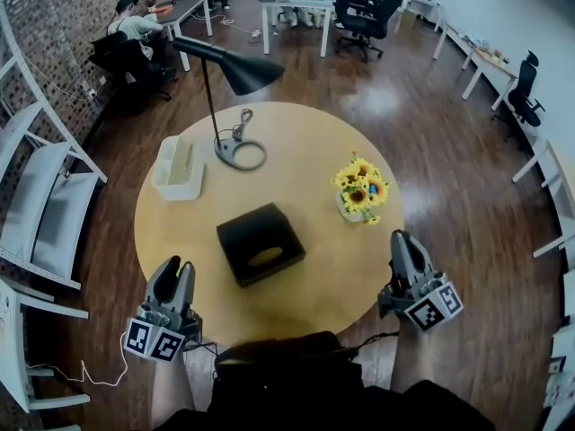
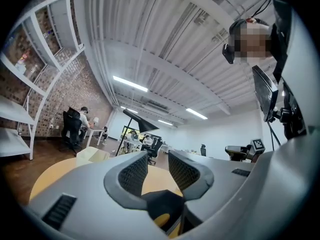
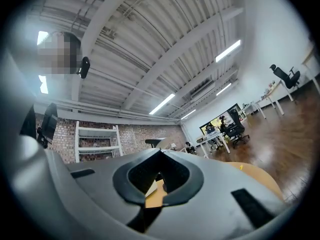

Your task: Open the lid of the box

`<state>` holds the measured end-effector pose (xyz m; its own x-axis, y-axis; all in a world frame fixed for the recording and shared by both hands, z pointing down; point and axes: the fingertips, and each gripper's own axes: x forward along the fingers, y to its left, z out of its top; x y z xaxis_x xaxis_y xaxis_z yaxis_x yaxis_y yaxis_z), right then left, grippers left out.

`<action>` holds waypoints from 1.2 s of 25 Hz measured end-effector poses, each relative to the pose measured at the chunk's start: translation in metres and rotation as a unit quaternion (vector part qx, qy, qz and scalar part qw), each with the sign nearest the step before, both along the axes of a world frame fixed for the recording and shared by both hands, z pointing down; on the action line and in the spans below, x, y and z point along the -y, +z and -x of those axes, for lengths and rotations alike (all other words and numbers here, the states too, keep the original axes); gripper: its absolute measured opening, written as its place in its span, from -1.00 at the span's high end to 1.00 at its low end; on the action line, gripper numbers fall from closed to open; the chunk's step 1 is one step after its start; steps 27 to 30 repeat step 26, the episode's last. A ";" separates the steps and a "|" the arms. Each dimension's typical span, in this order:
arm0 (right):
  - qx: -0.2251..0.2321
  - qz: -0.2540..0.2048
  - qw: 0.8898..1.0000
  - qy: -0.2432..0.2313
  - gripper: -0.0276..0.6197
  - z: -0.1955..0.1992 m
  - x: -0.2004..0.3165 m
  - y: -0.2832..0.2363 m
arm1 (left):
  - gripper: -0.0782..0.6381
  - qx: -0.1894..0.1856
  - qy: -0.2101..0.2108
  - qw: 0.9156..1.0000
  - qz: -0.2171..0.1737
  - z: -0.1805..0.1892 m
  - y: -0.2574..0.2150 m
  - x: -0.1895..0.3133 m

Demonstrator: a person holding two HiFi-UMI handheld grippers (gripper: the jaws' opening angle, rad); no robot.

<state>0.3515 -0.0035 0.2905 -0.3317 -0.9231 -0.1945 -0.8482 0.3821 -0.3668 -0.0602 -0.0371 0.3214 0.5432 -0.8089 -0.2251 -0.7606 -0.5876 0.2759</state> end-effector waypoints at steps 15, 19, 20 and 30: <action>-0.013 -0.004 1.000 -0.003 0.91 0.013 -0.002 0.007 | 0.47 0.050 0.013 0.999 0.003 -0.004 0.022 0.006; -0.017 -0.003 1.000 -0.002 0.91 0.016 0.000 0.010 | 0.47 0.036 0.010 0.999 0.006 -0.002 0.025 0.011; -0.016 -0.001 1.000 -0.002 0.91 0.016 0.000 0.012 | 0.47 0.033 0.008 0.999 0.008 -0.001 0.026 0.013; -0.002 0.007 1.000 0.002 0.91 0.020 0.005 0.018 | 0.55 0.022 -0.014 0.999 0.018 0.012 0.030 0.025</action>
